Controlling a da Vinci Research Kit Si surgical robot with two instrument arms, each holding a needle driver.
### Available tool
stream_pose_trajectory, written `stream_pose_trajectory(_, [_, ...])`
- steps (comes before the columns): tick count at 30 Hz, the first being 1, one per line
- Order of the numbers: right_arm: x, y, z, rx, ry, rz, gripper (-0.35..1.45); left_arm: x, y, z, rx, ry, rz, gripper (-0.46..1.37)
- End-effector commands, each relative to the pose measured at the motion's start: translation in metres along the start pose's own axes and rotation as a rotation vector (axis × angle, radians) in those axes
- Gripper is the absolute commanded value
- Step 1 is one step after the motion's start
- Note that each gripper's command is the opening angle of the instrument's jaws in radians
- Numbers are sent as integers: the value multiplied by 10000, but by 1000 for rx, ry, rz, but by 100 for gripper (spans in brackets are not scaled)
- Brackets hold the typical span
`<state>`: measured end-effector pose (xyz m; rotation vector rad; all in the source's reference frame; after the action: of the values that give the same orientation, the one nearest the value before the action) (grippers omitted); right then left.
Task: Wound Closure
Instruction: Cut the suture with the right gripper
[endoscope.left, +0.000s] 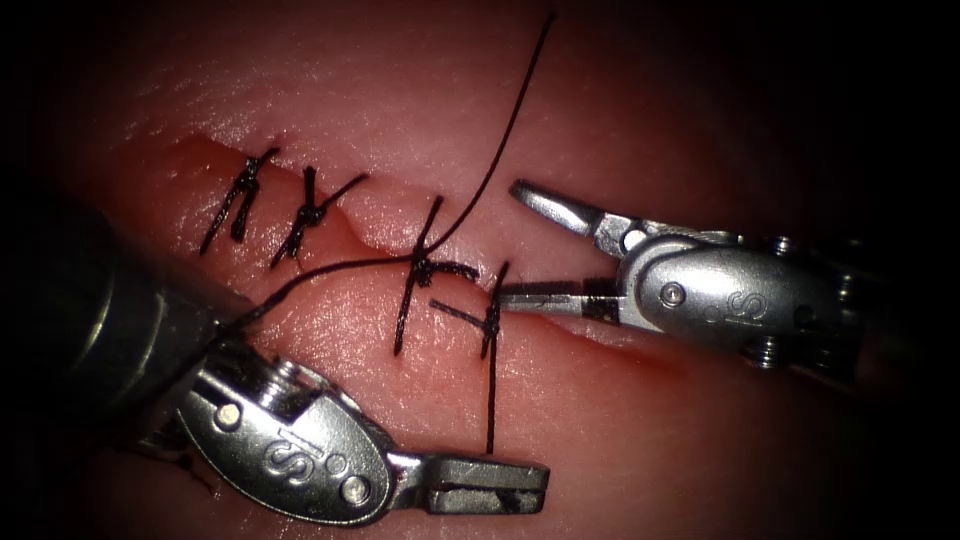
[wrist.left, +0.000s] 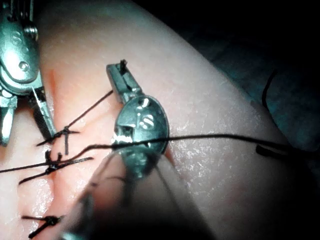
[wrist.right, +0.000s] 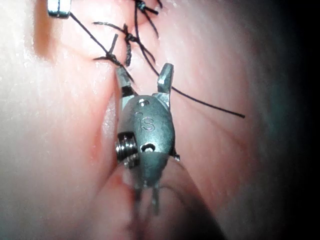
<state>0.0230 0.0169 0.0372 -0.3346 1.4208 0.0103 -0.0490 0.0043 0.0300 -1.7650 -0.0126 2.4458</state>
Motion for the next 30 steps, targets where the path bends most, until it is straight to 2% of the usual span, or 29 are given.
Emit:
stream_pose_trajectory(1, [0,1,0,-1,0,1,87,0,0,0,-2,0,0,-35])
stream_pose_trajectory(9, [0,4,-2,1,0,3,90,1,-2,0,-3,0,-1,-35])
stream_pose_trajectory(19, [0,8,-23,42,0,6,92,1,-4,0,-4,0,-3,-35])
stream_pose_trajectory(30, [16,2,-35,71,8,10,98,2,-4,0,-1,-1,-9,-35])
